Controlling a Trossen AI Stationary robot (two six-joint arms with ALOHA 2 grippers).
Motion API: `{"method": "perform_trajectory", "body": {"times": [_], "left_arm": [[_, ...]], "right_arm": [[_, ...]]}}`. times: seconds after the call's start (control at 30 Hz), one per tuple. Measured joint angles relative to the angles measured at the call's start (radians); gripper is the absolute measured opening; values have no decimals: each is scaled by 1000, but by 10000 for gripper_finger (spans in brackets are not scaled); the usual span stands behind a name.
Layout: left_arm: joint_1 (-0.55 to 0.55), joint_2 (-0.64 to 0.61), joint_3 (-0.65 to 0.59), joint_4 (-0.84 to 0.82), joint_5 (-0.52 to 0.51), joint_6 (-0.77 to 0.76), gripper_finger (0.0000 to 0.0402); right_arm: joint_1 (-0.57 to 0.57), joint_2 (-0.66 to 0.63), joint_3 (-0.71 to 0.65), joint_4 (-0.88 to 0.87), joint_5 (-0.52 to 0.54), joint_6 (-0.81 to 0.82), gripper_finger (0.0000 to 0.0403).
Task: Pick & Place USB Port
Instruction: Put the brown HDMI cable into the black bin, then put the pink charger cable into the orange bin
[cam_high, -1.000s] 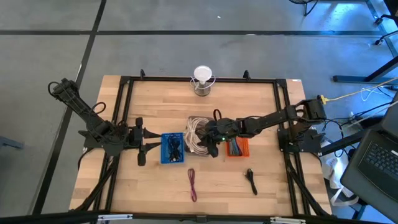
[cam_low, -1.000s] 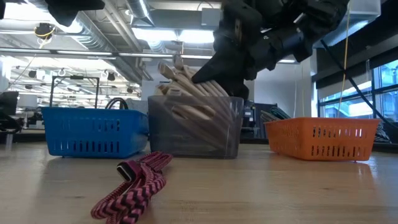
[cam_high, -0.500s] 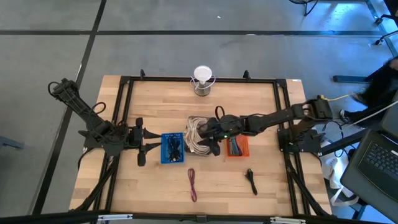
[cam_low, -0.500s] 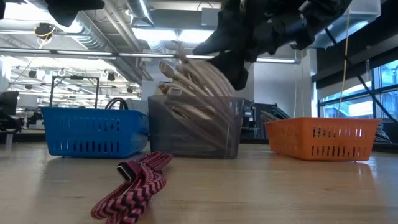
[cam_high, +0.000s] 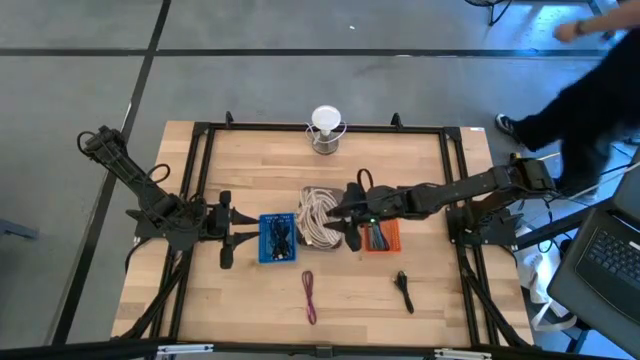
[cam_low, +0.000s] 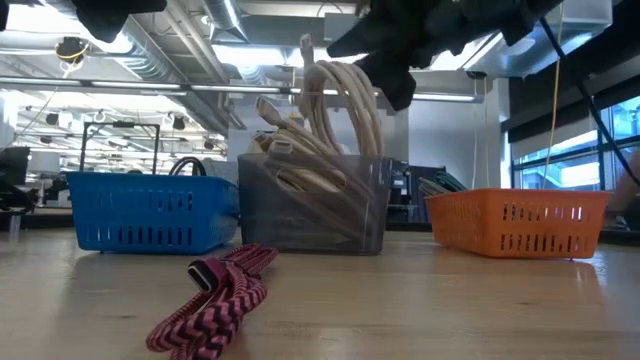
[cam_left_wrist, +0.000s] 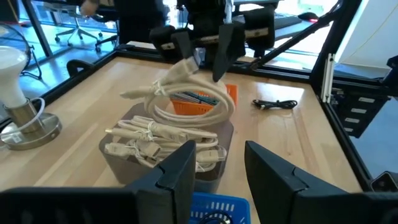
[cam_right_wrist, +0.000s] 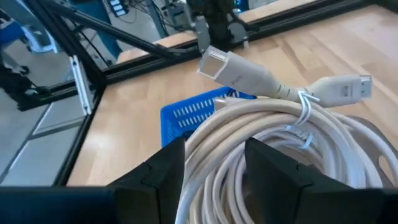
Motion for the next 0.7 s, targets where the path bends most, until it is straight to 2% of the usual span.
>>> {"method": "perform_trajectory", "body": {"times": [0.33,0.43,0.6,0.7], "left_arm": [[0,0,0,13,-17,0,129],[0,0,0,13,-16,0,129],[0,0,0,15,-7,0,129],[0,0,0,15,-7,0,129]], "right_arm": [[0,81,0,-23,39,60,169],[1,86,0,-36,93,48,169],[31,11,0,-31,229,-31,169],[58,-45,0,-87,245,-28,169]]}}
